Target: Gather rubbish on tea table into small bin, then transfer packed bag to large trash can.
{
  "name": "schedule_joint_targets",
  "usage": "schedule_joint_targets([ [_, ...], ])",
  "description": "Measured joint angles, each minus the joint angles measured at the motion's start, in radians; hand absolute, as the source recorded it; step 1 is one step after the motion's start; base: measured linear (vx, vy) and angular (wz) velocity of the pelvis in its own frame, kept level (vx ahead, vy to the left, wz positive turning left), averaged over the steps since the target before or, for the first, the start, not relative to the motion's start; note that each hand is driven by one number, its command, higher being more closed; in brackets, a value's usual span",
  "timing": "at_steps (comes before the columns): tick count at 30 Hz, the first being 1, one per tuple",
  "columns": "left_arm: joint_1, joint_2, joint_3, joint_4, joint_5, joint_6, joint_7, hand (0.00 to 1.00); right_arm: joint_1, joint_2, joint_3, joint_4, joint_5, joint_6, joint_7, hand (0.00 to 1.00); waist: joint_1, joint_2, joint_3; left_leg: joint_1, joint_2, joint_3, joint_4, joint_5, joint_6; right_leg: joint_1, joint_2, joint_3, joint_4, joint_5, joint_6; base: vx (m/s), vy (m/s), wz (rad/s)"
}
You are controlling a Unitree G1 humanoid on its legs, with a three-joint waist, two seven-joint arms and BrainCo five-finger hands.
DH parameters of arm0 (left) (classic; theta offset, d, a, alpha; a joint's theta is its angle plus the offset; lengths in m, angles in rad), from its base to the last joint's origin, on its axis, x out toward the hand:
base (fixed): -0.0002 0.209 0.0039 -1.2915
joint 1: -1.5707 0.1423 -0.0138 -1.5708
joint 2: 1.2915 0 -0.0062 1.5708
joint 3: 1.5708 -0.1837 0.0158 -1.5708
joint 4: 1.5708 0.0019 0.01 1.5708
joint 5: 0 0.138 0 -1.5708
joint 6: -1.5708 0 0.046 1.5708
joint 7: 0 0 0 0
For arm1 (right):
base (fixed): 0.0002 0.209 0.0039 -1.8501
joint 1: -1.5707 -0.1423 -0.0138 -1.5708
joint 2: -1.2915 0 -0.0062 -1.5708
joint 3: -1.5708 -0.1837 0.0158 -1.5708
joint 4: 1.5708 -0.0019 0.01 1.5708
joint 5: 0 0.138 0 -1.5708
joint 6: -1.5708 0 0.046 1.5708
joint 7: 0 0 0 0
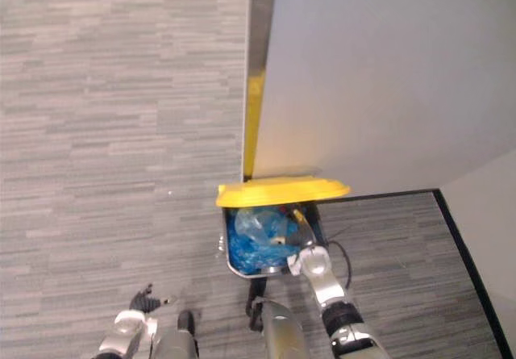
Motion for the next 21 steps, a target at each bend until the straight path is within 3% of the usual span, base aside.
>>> schedule_joint_targets([
  [1, 0.001, -0.008, 0.000, 0.009, -0.001, 0.000, 0.000, 0.00, 0.019, 0.005, -0.008, 0.017, -0.005, 0.000, 0.001, 0.00, 0.000, 0.003, 0.002, 0.002, -0.006, 0.005, 0.018, -0.004, 0.000, 0.008, -0.004, 0.005, -0.001, 0.004, 0.007, -0.08, 0.128, -0.16],
  [2, 0.006, -0.019, 0.001, 0.014, -0.006, -0.001, -0.005, 0.00, 0.060, 0.011, -0.017, 0.054, -0.011, -0.001, 0.002, 0.00, -0.005, 0.006, 0.002, -0.002, -0.012, 0.006, 0.064, -0.022, 0.012, 0.024, -0.018, 0.010, -0.009, 0.023, 0.043, -0.10, 0.137, -0.12],
  [4, 0.011, -0.035, 0.003, 0.010, -0.022, -0.002, -0.016, 0.00, 0.117, 0.017, -0.017, 0.091, -0.012, -0.002, 0.003, 0.00, -0.010, 0.021, -0.005, -0.020, 0.017, 0.044, 0.116, -0.043, 0.035, 0.026, -0.017, 0.037, -0.025, 0.078, 0.152, -0.13, 0.108, -0.34],
  [5, 0.015, -0.038, 0.006, 0.009, -0.024, -0.003, -0.017, 0.00, 0.127, 0.022, -0.019, 0.101, -0.012, -0.003, 0.004, 0.00, -0.009, 0.027, -0.009, -0.030, 0.019, 0.049, 0.120, -0.043, 0.036, 0.016, -0.018, 0.037, -0.003, 0.077, 0.144, -0.22, 0.058, -0.35],
  [6, 0.018, -0.050, 0.022, 0.011, -0.043, -0.001, -0.019, 0.00, 0.165, 0.040, -0.057, 0.133, -0.013, -0.004, 0.004, 0.00, -0.027, 0.026, -0.011, -0.037, 0.028, 0.056, 0.132, -0.041, 0.039, -0.018, -0.037, 0.022, 0.227, -0.011, 0.020, -0.16, 0.011, -0.17],
  [7, 0.021, -0.061, 0.023, 0.010, -0.061, -0.001, -0.019, 0.00, 0.203, 0.057, -0.105, 0.171, -0.013, -0.004, 0.003, 0.00, -0.030, 0.030, -0.022, -0.030, 0.038, 0.056, 0.133, -0.037, 0.039, -0.012, -0.056, 0.021, 0.371, -0.066, -0.005, -0.11, -0.008, -0.16],
  [9, 0.029, -0.074, 0.022, 0.009, -0.079, -0.001, -0.020, 0.00, 0.233, 0.073, -0.184, 0.204, -0.008, -0.011, -0.003, 0.00, -0.029, 0.026, -0.041, -0.038, 0.051, 0.073, 0.137, -0.028, 0.028, 0.057, -0.087, 0.053, 0.430, -0.129, 0.010, -0.05, -0.121, -0.30],
  [11, 0.028, -0.080, 0.026, 0.013, -0.082, -0.001, -0.022, 0.00, 0.233, 0.081, -0.235, 0.258, -0.010, -0.010, -0.005, 0.00, -0.029, 0.000, -0.062, -0.035, 0.044, 0.086, 0.100, 0.005, 0.005, 0.125, -0.090, 0.060, 0.309, -0.208, 0.043, -0.11, -0.226, -0.23],
  [12, 0.028, -0.091, 0.033, 0.017, -0.082, -0.001, -0.023, 0.00, 0.237, 0.082, -0.254, 0.281, -0.012, -0.006, -0.006, 0.00, -0.027, 0.009, -0.087, -0.033, 0.039, 0.090, 0.060, 0.020, 0.002, 0.155, -0.073, 0.060, 0.215, -0.231, 0.031, -0.04, -0.166, -0.09],
  [13, 0.030, -0.099, 0.033, 0.023, -0.082, -0.001, -0.023, 0.00, 0.240, 0.083, -0.263, 0.299, -0.011, -0.003, -0.008, 0.00, -0.027, 0.019, -0.104, -0.035, 0.038, 0.087, 0.035, 0.036, 0.000, 0.168, -0.056, 0.060, 0.153, -0.233, 0.001, -0.01, -0.088, -0.25],
  [15, 0.033, -0.159, 0.020, 0.049, -0.083, -0.001, -0.028, 0.00, 0.224, 0.044, -0.330, 0.363, -0.012, 0.013, -0.017, 0.00, -0.025, 0.091, -0.139, -0.018, 0.052, 0.060, -0.093, 0.102, 0.029, 0.195, 0.010, 0.060, -0.013, -0.138, -0.009, -0.03, -0.058, -0.32],
  [18, 0.035, -0.155, -0.002, 0.065, -0.089, -0.001, -0.027, 0.00, 0.225, 0.035, -0.365, 0.400, -0.013, 0.027, -0.025, 0.00, -0.027, 0.100, -0.144, 0.029, 0.055, 0.034, -0.149, 0.139, 0.038, 0.244, 0.044, 0.066, -0.089, -0.091, -0.028, -0.03, -0.041, -0.19],
  [21, 0.036, -0.137, -0.002, 0.074, -0.094, -0.001, -0.026, 0.00, 0.231, 0.034, -0.371, 0.406, -0.012, 0.033, -0.033, 0.00, -0.029, 0.092, -0.145, 0.032, 0.053, 0.031, -0.147, 0.139, 0.037, 0.262, 0.052, 0.080, -0.127, -0.072, -0.015, -0.02, 0.019, -0.06],
])
